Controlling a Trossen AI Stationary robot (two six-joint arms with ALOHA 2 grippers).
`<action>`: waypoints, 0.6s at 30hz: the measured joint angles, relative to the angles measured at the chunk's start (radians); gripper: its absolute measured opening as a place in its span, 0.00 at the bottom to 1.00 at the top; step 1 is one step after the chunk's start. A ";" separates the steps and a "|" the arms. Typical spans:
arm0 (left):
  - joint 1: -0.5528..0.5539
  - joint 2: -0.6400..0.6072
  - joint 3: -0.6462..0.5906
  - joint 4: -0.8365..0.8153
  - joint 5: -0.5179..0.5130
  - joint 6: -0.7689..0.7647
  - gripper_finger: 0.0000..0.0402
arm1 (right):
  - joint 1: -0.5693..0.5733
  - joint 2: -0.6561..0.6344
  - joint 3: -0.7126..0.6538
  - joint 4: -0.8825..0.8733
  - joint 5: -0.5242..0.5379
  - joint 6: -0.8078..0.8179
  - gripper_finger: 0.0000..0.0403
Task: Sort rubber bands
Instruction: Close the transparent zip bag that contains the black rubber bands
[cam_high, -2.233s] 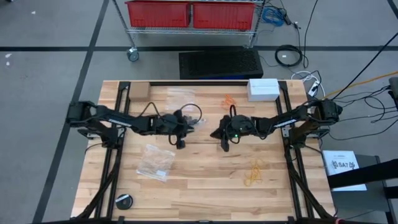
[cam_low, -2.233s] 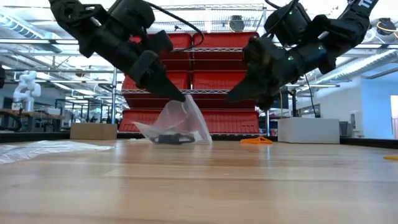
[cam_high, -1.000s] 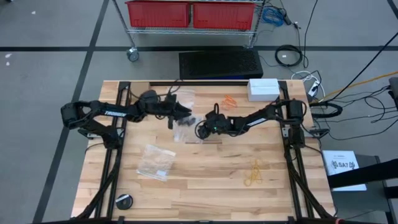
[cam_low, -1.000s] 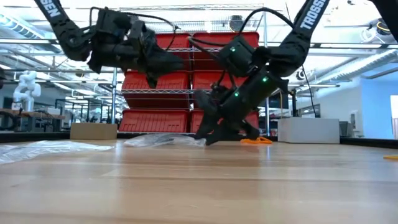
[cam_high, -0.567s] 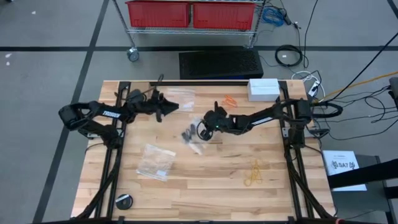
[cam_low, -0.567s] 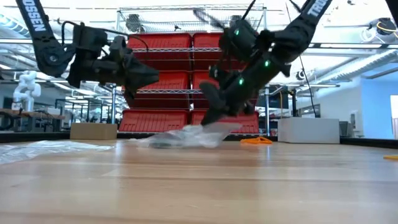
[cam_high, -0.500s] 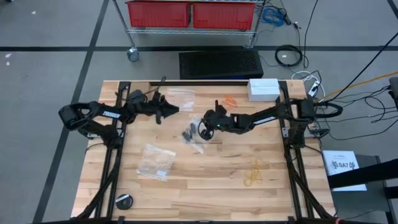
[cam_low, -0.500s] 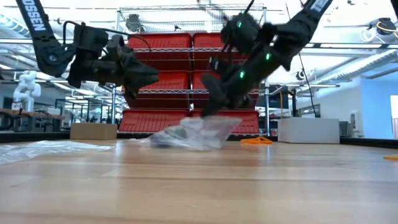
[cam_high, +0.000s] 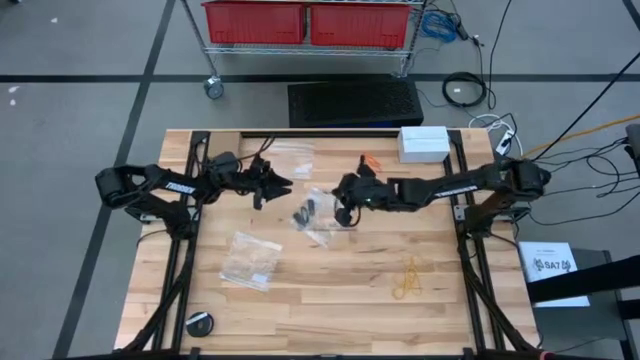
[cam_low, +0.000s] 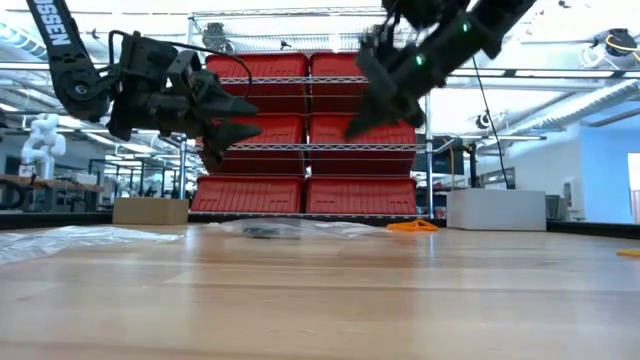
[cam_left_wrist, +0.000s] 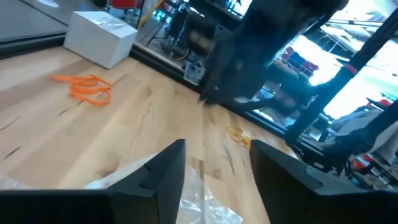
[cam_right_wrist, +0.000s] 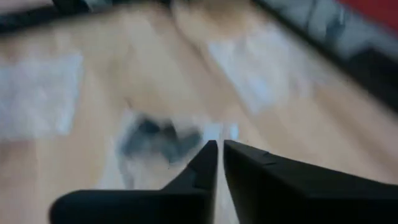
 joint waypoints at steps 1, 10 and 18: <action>0.000 0.000 0.000 0.000 0.000 0.001 0.47 | -0.006 0.017 -0.001 -0.009 -0.027 0.021 0.11; 0.000 0.000 0.000 -0.007 -0.004 0.001 0.48 | -0.047 0.229 -0.001 0.164 -0.100 0.038 0.47; 0.000 0.000 0.000 -0.020 -0.004 0.010 0.48 | -0.124 0.346 0.000 0.264 -0.107 0.032 0.55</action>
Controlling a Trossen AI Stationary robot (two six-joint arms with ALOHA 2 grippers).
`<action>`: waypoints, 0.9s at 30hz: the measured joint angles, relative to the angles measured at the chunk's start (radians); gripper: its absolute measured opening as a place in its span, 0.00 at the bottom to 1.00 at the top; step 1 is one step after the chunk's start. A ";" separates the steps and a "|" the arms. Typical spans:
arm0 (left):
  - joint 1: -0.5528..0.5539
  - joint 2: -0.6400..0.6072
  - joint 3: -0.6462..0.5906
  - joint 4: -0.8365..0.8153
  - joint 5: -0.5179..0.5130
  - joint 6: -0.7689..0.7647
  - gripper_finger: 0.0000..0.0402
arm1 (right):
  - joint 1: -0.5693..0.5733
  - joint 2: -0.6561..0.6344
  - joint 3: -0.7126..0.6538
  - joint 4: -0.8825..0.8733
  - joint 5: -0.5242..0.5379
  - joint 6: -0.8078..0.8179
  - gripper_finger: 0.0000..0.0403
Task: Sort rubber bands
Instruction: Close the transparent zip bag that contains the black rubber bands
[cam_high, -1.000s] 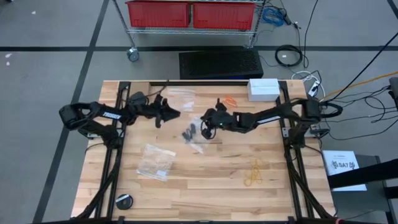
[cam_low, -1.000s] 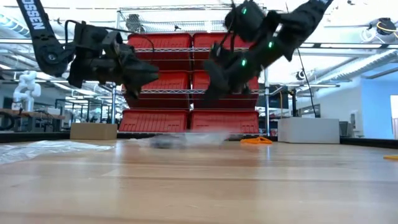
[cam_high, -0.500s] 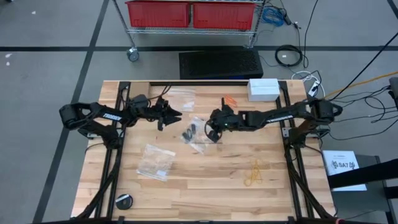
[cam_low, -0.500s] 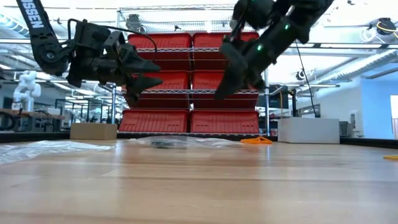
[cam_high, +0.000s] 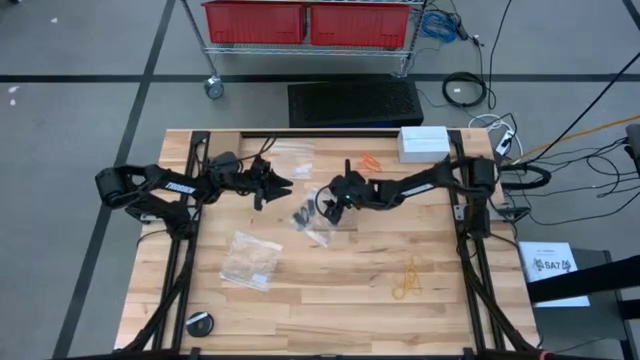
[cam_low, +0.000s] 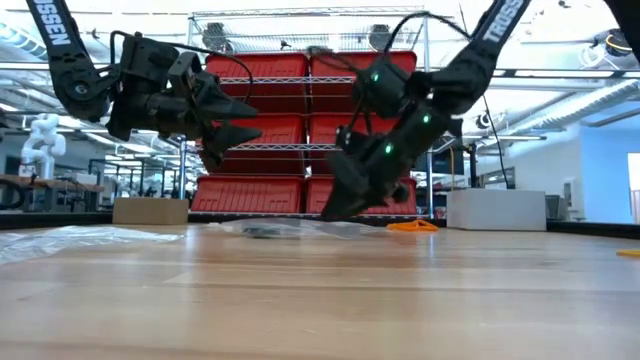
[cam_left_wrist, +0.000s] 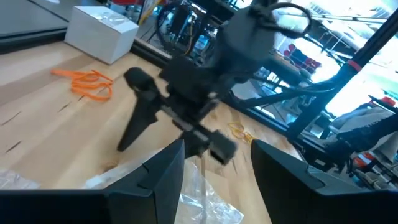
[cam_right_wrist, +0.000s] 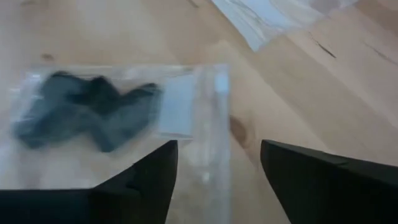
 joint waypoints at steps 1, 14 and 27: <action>0.000 0.000 0.000 0.000 0.000 0.008 0.48 | -0.003 0.011 0.000 0.006 0.000 0.001 0.54; 0.001 0.000 0.041 0.003 -0.083 0.032 0.48 | 0.012 0.004 0.000 0.045 0.026 -0.088 0.03; -0.040 0.000 0.042 -0.007 -0.033 0.274 0.48 | 0.185 -0.304 0.000 -0.059 0.171 -0.305 0.00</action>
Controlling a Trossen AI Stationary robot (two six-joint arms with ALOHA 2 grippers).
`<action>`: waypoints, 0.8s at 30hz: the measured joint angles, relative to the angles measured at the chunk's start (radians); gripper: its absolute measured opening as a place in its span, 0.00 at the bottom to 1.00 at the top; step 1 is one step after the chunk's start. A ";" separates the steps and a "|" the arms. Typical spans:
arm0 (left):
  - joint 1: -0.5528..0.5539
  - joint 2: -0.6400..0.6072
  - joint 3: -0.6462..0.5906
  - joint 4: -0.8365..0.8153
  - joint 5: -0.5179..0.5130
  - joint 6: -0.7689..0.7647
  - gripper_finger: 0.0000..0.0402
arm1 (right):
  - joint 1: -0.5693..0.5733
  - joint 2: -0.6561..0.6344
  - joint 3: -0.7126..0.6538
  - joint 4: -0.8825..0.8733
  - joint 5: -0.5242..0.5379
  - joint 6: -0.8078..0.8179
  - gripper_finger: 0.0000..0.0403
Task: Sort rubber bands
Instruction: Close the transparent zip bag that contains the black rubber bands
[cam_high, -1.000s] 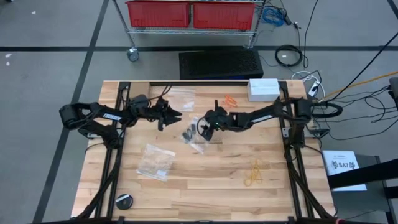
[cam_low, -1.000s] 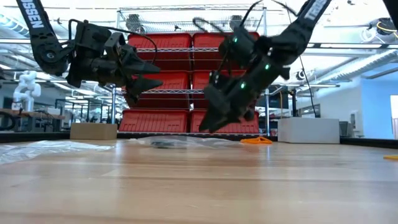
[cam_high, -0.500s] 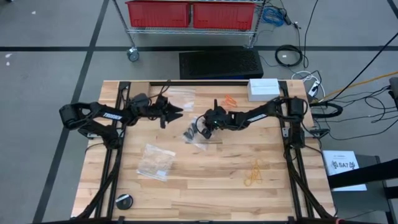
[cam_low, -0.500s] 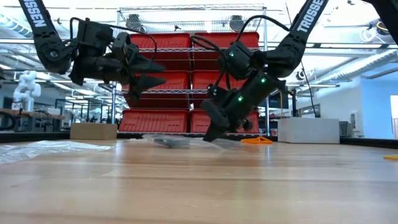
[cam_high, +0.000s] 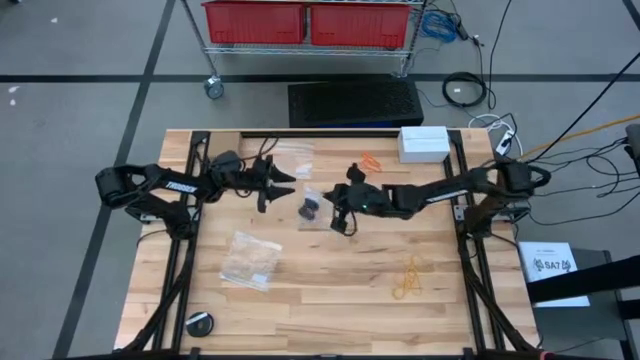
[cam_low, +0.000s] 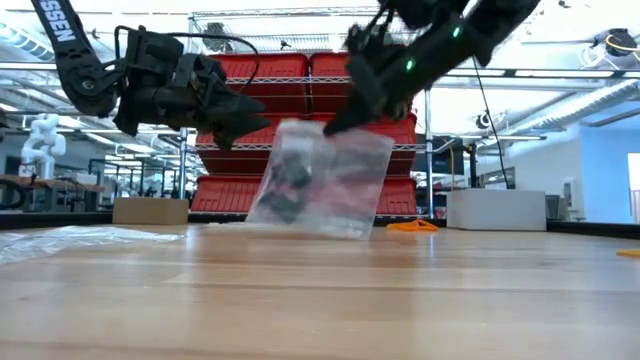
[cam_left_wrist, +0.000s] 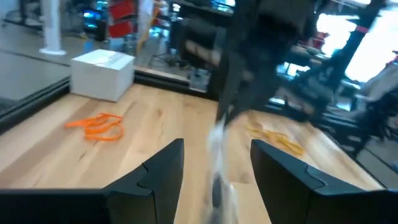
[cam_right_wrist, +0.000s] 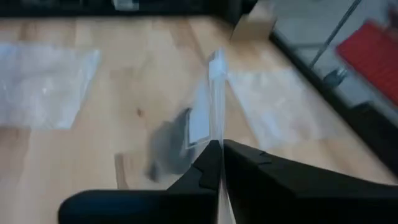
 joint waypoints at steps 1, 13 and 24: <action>-0.011 0.000 0.000 0.000 0.003 0.003 0.48 | 0.012 -0.016 0.000 -0.001 0.016 -0.011 0.00; -0.116 0.000 0.071 -0.022 -0.028 0.007 0.48 | 0.046 -0.051 0.000 0.005 0.040 -0.050 0.00; -0.126 0.000 0.134 -0.201 -0.093 0.070 0.36 | 0.057 -0.051 0.000 0.006 0.039 -0.049 0.00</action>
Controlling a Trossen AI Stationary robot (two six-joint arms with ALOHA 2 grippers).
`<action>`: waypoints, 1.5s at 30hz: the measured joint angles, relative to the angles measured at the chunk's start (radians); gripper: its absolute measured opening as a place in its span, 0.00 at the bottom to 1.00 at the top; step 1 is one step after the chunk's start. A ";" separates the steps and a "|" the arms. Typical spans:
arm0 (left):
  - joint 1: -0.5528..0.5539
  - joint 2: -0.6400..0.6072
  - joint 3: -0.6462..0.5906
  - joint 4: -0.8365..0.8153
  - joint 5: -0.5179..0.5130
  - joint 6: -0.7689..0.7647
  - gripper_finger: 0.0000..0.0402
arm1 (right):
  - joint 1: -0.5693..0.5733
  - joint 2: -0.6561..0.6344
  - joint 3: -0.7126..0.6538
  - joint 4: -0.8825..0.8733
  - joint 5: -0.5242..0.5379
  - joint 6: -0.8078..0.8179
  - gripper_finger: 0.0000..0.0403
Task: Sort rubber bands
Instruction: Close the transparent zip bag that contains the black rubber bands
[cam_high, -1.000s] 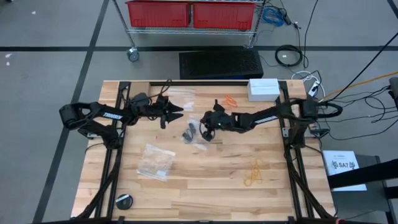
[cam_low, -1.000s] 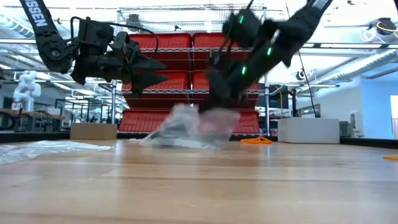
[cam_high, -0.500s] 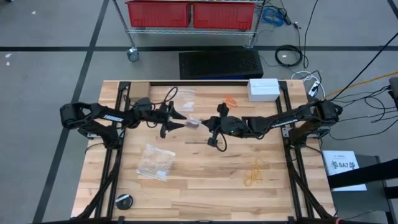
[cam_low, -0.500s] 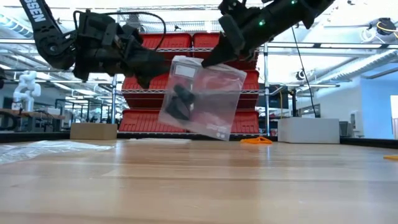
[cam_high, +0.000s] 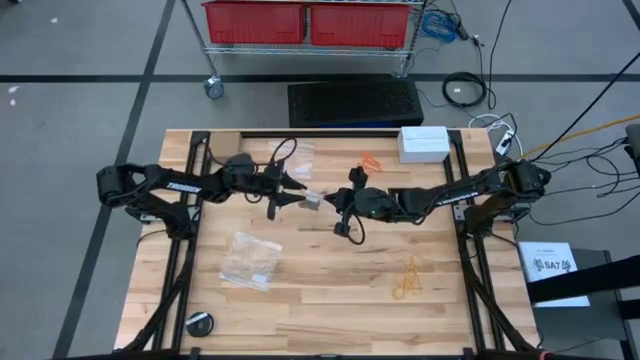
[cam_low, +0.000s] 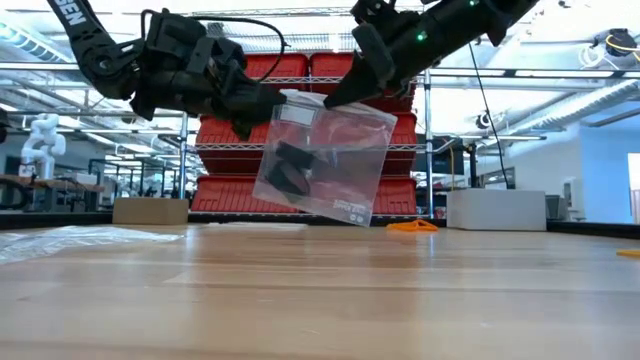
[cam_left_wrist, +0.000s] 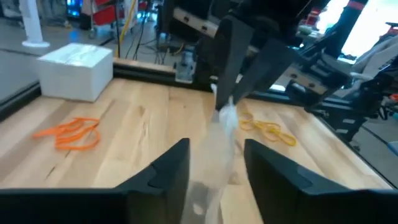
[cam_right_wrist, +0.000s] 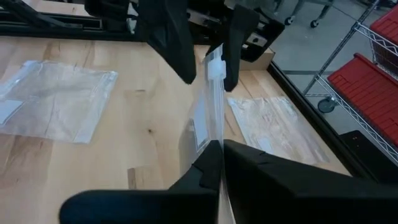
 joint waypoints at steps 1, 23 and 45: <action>0.000 0.000 0.000 0.002 0.000 0.000 0.33 | 0.001 0.000 0.000 0.000 0.000 0.001 0.00; -0.029 0.000 0.000 0.000 0.002 0.101 0.01 | -0.046 -0.006 0.098 -0.007 -0.193 0.177 0.29; -0.043 0.000 0.000 0.001 -0.053 0.118 0.00 | -0.125 0.109 0.283 -0.238 -0.309 0.185 0.03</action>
